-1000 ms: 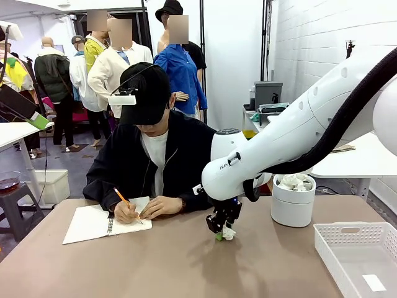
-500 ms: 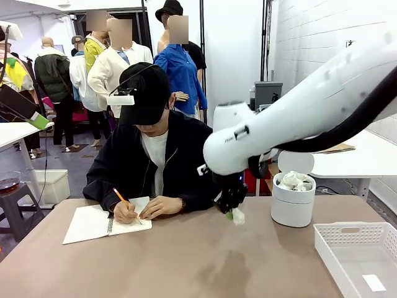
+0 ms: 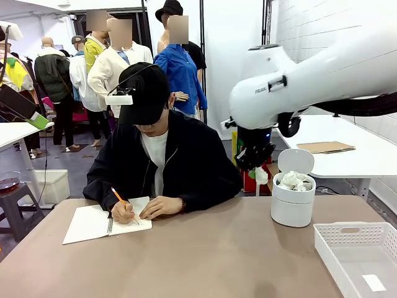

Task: Sort the paper based on its condition.
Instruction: If a person hands you a paper, place it in the Organizing basket , and if it's crumpled, put it in the Trash can.

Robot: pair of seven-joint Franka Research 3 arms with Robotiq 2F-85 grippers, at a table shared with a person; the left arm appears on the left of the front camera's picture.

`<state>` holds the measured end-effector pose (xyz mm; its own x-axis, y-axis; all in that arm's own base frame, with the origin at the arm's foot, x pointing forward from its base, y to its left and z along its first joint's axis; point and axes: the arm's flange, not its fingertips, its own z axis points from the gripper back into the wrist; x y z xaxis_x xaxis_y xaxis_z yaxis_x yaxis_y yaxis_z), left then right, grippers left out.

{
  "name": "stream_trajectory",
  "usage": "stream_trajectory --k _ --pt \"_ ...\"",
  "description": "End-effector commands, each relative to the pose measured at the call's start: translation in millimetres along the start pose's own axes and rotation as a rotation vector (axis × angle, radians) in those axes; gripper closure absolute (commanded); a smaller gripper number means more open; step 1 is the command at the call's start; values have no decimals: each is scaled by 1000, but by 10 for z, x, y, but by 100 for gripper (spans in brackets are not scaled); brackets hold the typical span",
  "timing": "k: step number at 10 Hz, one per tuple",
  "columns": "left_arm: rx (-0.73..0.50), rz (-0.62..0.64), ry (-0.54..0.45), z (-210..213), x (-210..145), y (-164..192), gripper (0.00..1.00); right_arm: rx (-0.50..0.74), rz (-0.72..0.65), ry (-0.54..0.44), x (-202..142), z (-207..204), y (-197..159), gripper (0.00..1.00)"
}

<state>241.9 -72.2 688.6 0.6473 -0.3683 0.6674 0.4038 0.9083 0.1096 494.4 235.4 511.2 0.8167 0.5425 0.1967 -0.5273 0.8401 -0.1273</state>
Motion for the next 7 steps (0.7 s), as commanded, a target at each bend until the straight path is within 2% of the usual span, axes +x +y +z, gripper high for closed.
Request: stream_trajectory --k 1,4,7 --pt "10 1 2 1 -1 8 0 -19 -5 -42 -71 -106 -255 100" --pt "10 1 2 1 -1 8 0 -73 -86 -68 -49 -298 -661 100" --pt "10 1 2 1 -1 8 0 -173 -132 -44 -90 -460 -850 100"
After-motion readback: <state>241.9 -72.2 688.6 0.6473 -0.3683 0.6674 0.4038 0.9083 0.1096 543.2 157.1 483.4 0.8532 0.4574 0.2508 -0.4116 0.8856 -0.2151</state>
